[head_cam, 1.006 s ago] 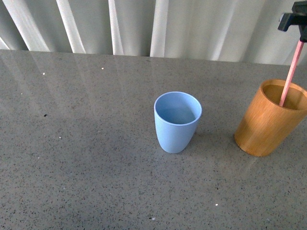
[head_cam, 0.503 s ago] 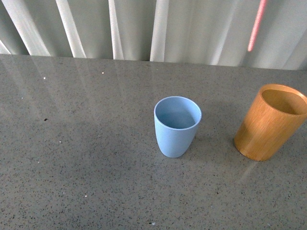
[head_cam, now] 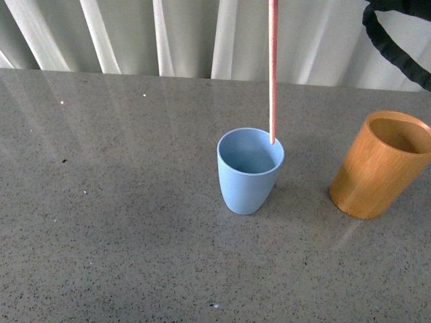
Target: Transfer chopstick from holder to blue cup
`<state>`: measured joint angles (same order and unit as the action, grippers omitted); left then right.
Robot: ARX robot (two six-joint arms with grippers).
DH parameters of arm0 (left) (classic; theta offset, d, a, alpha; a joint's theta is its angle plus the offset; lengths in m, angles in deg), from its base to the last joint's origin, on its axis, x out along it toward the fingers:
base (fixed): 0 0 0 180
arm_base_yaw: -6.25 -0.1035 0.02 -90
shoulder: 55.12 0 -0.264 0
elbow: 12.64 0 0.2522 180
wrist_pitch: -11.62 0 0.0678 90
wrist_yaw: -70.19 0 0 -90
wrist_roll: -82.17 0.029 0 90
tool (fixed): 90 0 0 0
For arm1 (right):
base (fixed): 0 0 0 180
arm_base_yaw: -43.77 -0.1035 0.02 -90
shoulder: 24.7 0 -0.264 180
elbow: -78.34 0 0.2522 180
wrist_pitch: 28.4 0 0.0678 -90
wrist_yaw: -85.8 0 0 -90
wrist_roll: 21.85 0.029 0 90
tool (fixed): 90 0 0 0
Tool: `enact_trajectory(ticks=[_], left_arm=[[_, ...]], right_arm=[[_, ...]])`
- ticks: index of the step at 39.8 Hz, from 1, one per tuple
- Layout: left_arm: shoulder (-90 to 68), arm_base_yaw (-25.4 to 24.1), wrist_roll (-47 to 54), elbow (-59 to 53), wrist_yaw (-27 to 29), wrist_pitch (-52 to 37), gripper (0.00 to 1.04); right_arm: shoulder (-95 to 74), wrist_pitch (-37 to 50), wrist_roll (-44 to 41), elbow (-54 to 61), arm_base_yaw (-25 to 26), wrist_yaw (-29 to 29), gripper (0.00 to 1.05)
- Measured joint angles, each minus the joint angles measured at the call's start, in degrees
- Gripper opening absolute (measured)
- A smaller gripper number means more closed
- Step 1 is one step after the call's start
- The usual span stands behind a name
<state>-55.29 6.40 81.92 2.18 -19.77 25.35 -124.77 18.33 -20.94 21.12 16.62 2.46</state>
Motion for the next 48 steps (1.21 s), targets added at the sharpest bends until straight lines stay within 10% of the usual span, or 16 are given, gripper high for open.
enact_trajectory(ticks=[40, 48], left_arm=[[0.0, 0.0, 0.0, 0.0, 0.0, 0.0, 0.98], [0.0, 0.0, 0.0, 0.0, 0.0, 0.0, 0.98]], right_arm=[[-18.4, 6.7, 2.8, -2.4, -0.8, -3.2, 0.02], [-18.4, 6.5, 4.0, -2.2, -0.7, -4.5, 0.34]])
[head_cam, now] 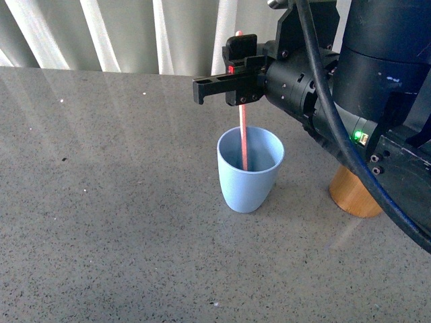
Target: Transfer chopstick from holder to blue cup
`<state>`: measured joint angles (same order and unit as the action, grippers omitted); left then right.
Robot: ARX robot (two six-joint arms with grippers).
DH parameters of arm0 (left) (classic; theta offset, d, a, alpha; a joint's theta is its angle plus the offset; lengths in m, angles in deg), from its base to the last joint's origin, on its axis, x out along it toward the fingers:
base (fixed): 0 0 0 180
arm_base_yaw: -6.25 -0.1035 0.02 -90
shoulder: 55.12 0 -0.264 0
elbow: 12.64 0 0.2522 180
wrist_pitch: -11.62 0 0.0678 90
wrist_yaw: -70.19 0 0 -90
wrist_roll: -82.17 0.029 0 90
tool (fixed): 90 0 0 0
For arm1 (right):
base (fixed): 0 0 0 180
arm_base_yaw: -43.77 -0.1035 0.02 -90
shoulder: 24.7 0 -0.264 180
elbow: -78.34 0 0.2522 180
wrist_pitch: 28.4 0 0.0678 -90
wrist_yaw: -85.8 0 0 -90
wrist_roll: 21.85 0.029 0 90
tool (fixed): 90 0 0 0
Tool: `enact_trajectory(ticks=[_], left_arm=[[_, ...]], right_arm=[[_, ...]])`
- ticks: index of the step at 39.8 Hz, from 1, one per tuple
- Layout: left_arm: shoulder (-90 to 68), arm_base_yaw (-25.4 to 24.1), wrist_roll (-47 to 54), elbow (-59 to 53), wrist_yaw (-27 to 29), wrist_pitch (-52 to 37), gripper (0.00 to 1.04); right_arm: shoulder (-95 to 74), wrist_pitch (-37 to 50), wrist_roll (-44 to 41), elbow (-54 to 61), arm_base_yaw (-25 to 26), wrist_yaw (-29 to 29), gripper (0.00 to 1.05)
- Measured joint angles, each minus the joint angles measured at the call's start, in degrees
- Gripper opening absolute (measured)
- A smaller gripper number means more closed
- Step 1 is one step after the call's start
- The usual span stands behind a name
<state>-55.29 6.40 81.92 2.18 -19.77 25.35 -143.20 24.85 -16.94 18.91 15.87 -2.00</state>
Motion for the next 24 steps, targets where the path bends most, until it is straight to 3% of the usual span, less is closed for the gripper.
enact_trajectory(ticks=[8, 12, 24], left_arm=[[0.0, 0.0, 0.0, 0.0, 0.0, 0.0, 0.98], [0.0, 0.0, 0.0, 0.0, 0.0, 0.0, 0.98], [0.0, 0.0, 0.0, 0.0, 0.1, 0.0, 0.98]], right_arm=[[9.7, -2.7, 1.0, 3.8, 1.5, -3.7, 0.76], [19.5, -8.5, 1.2, 8.3, 3.9, -8.2, 0.97], [22.7, -9.2, 1.2, 9.1, 4.7, -8.9, 0.95]])
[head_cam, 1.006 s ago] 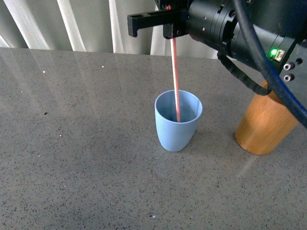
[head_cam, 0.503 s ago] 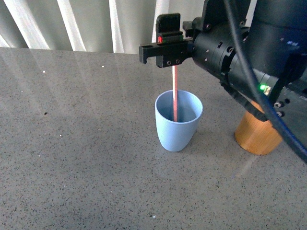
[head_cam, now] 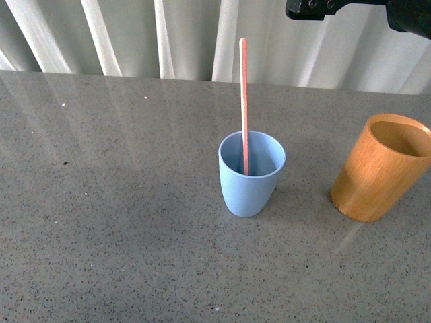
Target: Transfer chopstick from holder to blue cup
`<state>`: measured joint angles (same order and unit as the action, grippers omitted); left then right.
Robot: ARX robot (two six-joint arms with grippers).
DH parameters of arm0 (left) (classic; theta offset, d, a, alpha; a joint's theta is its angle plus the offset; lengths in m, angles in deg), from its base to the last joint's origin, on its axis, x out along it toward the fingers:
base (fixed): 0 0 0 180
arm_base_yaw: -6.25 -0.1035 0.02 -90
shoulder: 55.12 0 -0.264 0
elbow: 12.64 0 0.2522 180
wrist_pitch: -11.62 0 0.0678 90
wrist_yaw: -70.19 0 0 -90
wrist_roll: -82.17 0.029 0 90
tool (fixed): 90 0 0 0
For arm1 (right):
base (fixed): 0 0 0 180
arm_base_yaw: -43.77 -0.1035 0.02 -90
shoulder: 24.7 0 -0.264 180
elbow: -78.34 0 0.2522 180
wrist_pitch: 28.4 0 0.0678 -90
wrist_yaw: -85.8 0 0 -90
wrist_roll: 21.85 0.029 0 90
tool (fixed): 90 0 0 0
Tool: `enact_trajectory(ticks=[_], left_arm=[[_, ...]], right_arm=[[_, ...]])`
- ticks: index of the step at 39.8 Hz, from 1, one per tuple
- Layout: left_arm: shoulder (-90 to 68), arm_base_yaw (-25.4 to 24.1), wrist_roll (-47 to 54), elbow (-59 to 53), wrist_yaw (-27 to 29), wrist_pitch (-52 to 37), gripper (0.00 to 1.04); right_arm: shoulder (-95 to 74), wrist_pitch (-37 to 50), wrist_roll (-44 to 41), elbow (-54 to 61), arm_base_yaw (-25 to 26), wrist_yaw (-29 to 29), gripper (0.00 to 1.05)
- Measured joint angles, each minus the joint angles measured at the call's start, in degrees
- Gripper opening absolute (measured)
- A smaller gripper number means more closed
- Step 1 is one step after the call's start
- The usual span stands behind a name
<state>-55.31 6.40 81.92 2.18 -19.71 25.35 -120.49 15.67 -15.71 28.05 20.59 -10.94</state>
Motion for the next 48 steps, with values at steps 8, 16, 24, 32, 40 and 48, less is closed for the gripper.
enact_trajectory(ticks=[8, 16, 24, 32, 40, 48], left_arm=[[0.0, 0.0, 0.0, 0.0, -0.1, 0.0, 0.98], [0.0, 0.0, 0.0, 0.0, -0.1, 0.0, 0.98], [0.0, 0.0, 0.0, 0.0, -0.1, 0.0, 0.98], [0.0, 0.0, 0.0, 0.0, 0.0, 0.0, 0.98], [0.0, 0.0, 0.0, 0.0, -0.1, 0.0, 0.98], [0.0, 0.0, 0.0, 0.0, -0.1, 0.0, 0.98]], right_arm=[[2.8, -13.6, 3.8, -0.1, -2.7, -20.0, 0.95], [3.8, -14.9, 4.4, 0.9, -4.6, -25.2, 0.95], [5.3, 2.6, -2.3, 8.9, -1.5, -16.4, 0.74], [12.6, 8.3, -5.2, 19.0, 4.3, -11.7, 0.43], [20.2, 6.0, -5.9, 26.2, 8.9, -6.9, 0.12], [28.9, 1.6, -6.1, 30.1, 12.5, -3.6, 0.01]])
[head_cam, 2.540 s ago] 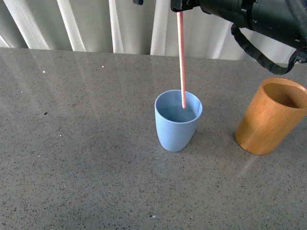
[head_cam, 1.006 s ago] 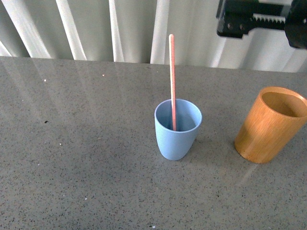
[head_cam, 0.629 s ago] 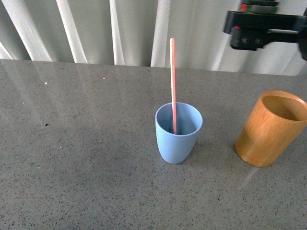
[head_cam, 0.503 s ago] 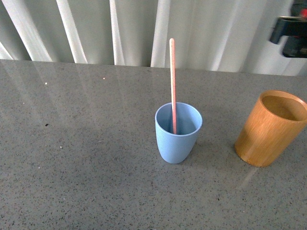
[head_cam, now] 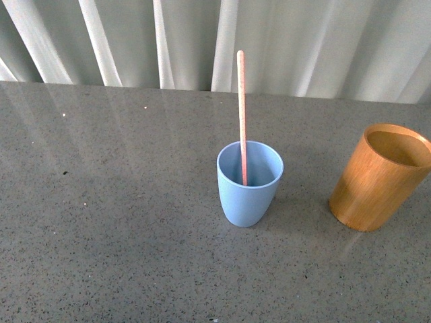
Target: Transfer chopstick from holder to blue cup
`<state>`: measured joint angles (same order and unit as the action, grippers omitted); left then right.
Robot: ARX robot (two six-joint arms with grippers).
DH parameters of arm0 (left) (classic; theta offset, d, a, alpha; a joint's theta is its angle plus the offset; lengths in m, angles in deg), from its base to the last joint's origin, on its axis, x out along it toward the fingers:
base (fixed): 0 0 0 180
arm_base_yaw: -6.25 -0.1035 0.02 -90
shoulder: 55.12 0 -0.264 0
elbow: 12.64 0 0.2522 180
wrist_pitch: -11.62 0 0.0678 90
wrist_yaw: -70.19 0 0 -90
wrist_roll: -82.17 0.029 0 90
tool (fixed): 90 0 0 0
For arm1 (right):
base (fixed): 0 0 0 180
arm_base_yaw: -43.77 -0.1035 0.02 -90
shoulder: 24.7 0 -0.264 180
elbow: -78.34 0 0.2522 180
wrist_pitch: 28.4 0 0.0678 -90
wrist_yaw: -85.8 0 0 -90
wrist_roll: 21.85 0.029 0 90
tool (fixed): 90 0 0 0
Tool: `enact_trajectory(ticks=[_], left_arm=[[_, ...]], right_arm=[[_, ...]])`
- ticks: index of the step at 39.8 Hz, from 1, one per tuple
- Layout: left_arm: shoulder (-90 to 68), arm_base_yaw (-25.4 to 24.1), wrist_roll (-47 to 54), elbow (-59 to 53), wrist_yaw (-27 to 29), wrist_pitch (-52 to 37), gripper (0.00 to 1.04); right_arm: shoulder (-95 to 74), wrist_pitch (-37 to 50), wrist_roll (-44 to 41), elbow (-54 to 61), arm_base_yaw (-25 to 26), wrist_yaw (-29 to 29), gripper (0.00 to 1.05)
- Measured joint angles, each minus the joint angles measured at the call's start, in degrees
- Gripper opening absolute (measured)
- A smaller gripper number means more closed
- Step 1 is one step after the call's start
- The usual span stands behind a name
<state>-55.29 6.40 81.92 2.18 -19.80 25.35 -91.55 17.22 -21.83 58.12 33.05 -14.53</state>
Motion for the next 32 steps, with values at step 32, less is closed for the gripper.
enact_trajectory(ticks=[32], left_arm=[[0.0, 0.0, 0.0, 0.0, 0.0, 0.0, 0.98]], right_arm=[[39.5, -32.2, 0.0, 5.2, 10.6, 10.2, 0.01]])
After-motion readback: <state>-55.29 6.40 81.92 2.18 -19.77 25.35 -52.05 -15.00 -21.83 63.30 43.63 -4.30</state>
